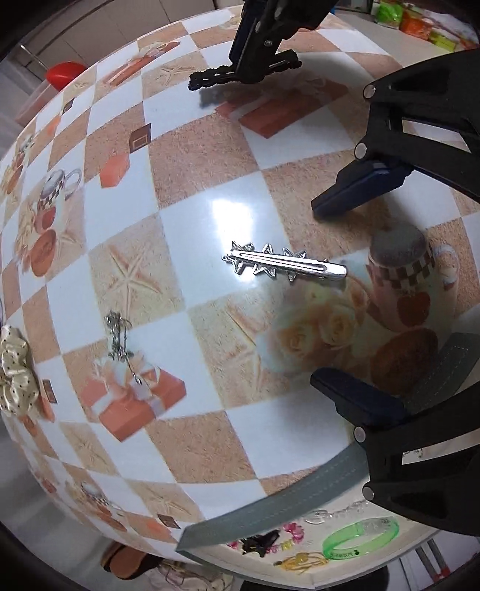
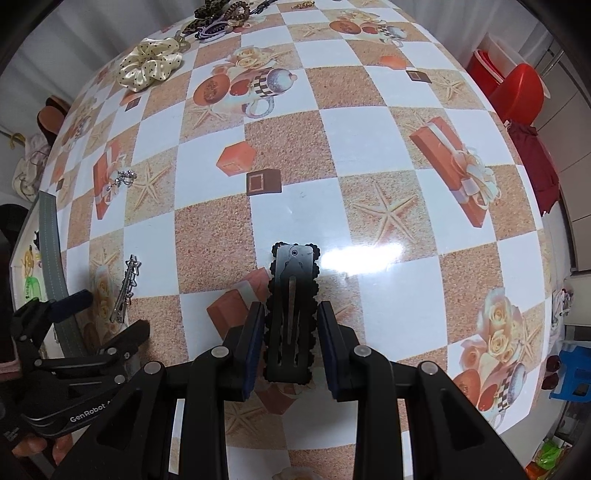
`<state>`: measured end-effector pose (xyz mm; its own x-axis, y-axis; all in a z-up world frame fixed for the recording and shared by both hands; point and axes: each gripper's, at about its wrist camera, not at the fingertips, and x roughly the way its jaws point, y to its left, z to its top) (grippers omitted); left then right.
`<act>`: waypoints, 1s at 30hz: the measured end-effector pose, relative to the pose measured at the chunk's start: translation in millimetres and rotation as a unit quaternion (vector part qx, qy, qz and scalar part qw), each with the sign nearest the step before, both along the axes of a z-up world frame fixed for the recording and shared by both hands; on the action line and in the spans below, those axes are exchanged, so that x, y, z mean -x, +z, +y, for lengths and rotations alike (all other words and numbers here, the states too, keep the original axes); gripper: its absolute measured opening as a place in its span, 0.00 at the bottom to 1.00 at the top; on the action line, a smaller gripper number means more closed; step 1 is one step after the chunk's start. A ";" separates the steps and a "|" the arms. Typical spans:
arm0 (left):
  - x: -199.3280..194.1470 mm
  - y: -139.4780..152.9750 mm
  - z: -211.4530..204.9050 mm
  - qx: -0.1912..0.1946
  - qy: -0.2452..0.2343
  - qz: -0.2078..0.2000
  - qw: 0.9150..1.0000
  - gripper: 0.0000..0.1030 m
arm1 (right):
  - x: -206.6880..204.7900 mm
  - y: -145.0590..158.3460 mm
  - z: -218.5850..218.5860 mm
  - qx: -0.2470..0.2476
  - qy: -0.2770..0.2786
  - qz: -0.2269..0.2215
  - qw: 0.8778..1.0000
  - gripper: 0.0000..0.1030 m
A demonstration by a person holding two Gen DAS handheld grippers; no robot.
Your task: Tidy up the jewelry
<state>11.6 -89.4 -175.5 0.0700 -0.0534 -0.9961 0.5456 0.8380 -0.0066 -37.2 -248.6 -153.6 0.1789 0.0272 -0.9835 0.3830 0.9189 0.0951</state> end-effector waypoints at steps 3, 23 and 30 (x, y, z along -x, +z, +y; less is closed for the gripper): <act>-1.2 1.3 -3.8 0.004 0.000 0.001 1.000 0.77 | 1.5 3.1 -1.7 0.000 0.001 0.000 1.000 0.31; 2.4 50.2 22.8 0.087 0.045 -0.005 0.995 0.14 | -3.1 28.3 15.3 -0.012 0.020 -0.010 1.000 0.31; 1.6 72.1 60.4 0.098 0.083 -0.029 0.991 0.14 | -12.2 45.1 33.8 -0.018 0.042 -0.026 0.999 0.31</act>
<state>10.0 -29.0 -103.4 0.1509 -0.2280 -0.9619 0.4048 0.9019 -0.1503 -25.0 -214.8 -108.5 0.2249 0.0799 -0.9711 0.2992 0.9428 0.1469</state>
